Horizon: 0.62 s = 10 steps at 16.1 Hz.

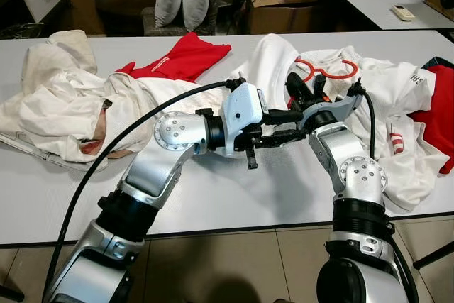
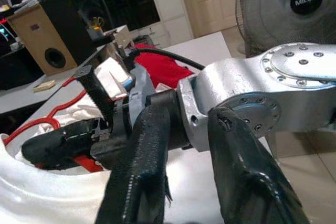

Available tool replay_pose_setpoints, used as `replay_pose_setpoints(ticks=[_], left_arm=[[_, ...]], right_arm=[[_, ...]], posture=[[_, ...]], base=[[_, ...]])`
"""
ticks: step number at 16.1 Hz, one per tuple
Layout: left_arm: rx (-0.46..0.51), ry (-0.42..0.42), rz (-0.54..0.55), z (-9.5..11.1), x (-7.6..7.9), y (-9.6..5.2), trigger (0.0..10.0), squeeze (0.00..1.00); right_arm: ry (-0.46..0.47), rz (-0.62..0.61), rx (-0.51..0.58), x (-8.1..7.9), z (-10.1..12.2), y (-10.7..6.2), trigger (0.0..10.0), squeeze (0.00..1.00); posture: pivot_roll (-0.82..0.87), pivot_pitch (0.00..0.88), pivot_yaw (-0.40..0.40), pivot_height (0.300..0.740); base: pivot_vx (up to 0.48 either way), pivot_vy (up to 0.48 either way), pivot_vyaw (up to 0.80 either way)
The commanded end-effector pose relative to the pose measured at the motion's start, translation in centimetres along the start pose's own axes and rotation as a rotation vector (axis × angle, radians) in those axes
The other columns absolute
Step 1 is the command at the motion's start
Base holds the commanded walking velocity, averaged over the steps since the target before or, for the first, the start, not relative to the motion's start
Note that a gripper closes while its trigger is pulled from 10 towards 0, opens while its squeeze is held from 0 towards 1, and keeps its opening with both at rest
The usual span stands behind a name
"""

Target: Hang hanger

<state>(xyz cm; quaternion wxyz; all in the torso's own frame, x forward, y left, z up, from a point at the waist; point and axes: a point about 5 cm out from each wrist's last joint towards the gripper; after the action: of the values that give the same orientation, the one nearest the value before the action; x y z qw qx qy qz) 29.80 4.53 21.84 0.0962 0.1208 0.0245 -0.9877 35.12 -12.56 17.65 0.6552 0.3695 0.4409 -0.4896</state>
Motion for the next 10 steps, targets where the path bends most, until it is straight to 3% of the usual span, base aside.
replay_pose_setpoints(ticks=[1, 3, 5, 6, 7, 8, 10], left_arm=[[0.009, 0.000, 0.042, 0.2, -0.5, -0.8, 10.0, 1.00], [0.017, -0.001, 0.241, 0.4, -2.8, -3.1, 10.0, 1.00], [-0.001, -0.060, 0.425, -0.1, -4.4, -5.7, 10.0, 1.00], [-0.027, -0.134, 0.551, -1.1, -5.0, -8.0, 10.0, 0.80], [-0.053, -0.186, 0.639, -2.1, -5.1, -9.7, 10.0, 0.09], [-0.101, -0.282, 0.751, -4.0, -4.2, -12.2, 10.0, 0.00], [-0.119, -0.350, 0.792, -5.1, -2.9, -13.4, 10.0, 0.00]], right_arm=[[0.023, 0.022, -0.014, 0.1, -0.4, -0.5, 10.0, 0.00], [0.014, 0.092, -0.038, 0.3, -0.1, -1.7, 10.0, 0.00], [-0.013, 0.172, -0.034, 0.2, 0.5, -3.1, 10.0, 0.00], [-0.057, 0.242, -0.035, -0.1, 0.9, -4.3, 10.0, 0.00], [-0.099, 0.308, -0.047, -0.6, 1.2, -5.3, 10.0, 0.00], [-0.164, 0.432, -0.081, -1.9, 1.1, -7.1, 10.0, 0.00], [-0.200, 0.504, -0.124, -2.7, 0.6, -8.4, 10.0, 0.00]], posture=[[-0.18, 0.000, 0.007, 0.740], [-0.17, 0.000, 0.005, 0.740], [-0.17, 0.000, 0.011, 0.740], [-0.17, 0.000, 0.015, 0.740], [-0.17, 0.000, 0.019, 0.740], [-0.17, 0.000, 0.024, 0.740], [-0.17, 0.000, 0.024, 0.740]], base=[[0.000, 0.000, 0.00], [0.000, 0.000, 0.00], [0.000, 0.000, 0.00], [0.000, 0.000, 0.00], [0.000, 0.000, 0.00], [0.000, 0.000, 0.79], [0.000, 0.000, 0.79]])
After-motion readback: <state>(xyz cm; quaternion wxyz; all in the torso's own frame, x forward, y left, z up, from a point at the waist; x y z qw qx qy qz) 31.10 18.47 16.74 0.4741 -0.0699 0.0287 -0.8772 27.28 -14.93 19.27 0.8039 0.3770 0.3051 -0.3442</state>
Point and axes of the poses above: a point about 5 cm out from each wrist's last joint towards the gripper, its own y axis pointing out of the wrist towards the gripper, its own z axis along the axis of the wrist's last joint, x = y × z, and after that the axes turned 8 degrees about -y, right-handed
